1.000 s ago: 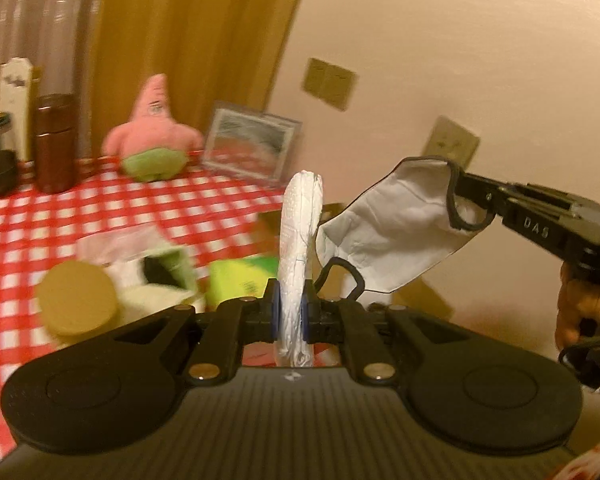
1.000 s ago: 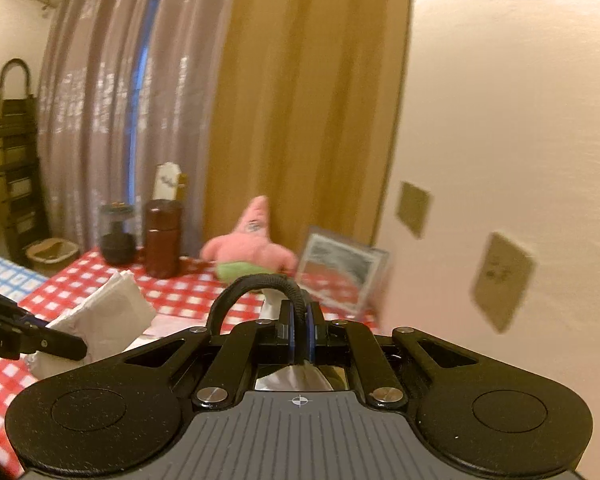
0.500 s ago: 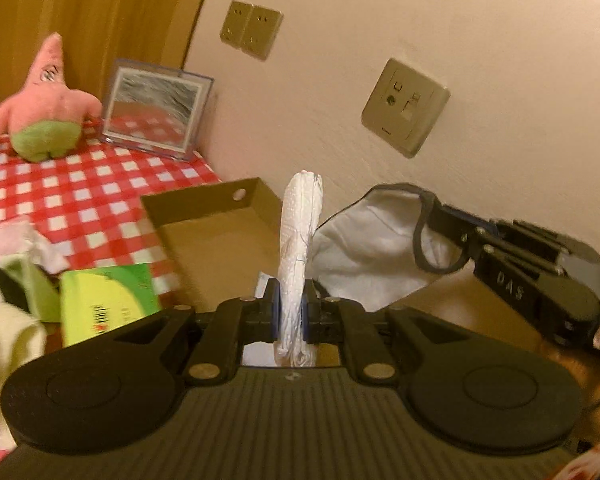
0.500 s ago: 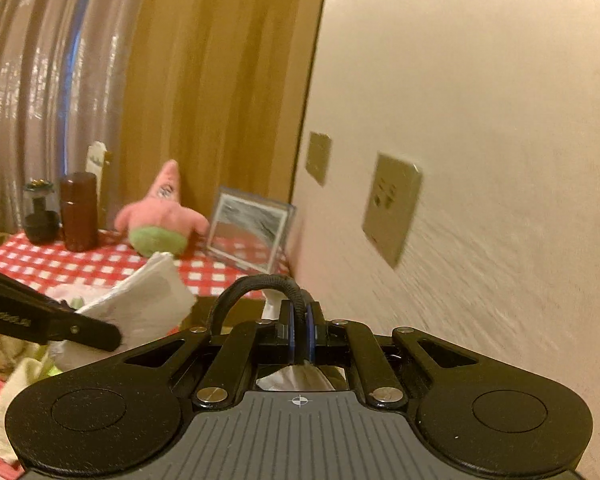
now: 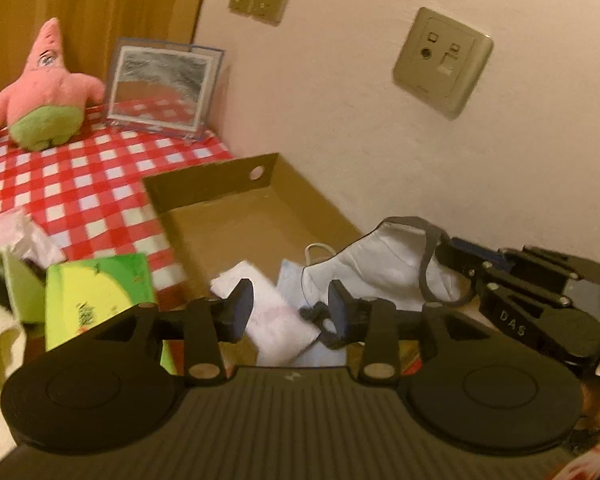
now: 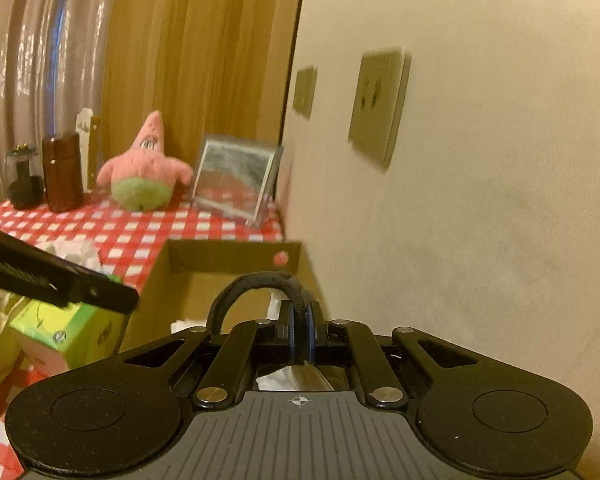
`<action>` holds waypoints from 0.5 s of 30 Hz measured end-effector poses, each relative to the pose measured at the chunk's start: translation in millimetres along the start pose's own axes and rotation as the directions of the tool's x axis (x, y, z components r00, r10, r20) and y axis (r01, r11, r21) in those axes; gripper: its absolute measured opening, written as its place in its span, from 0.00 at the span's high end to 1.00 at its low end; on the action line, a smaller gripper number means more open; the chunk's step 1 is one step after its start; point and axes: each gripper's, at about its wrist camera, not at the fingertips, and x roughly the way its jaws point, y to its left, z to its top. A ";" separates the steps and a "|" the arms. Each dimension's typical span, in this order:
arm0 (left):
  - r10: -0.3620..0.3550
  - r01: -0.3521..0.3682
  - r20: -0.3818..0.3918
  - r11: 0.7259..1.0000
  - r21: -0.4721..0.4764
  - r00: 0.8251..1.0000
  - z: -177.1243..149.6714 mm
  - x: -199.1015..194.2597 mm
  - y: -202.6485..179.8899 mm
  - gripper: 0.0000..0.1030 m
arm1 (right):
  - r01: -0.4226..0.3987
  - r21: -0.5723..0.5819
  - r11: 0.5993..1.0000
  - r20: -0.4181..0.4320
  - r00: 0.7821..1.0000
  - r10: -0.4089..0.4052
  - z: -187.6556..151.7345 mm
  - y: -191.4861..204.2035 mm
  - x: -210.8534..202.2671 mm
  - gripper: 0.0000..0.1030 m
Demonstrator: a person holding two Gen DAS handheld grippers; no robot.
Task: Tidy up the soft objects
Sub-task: 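Lower both items into the tray and open both grippers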
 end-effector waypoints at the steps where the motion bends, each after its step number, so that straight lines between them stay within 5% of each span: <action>1: 0.004 -0.004 0.000 1.000 -0.006 1.000 -2.4 -3.7 3.0 0.64 | -0.008 0.005 1.000 -0.010 1.000 0.008 -2.6 0.5 2.2 0.94; 12: 0.052 -0.051 0.020 0.998 -0.020 0.998 -9.0 -46.3 20.1 0.55 | -0.143 0.080 0.986 -0.208 0.965 0.157 -32.9 12.3 38.9 0.88; 15: 0.059 -0.059 0.019 0.998 -0.017 0.998 -9.7 -55.8 22.2 0.53 | -0.150 0.086 0.985 -0.218 0.962 0.165 -37.1 15.1 34.9 0.60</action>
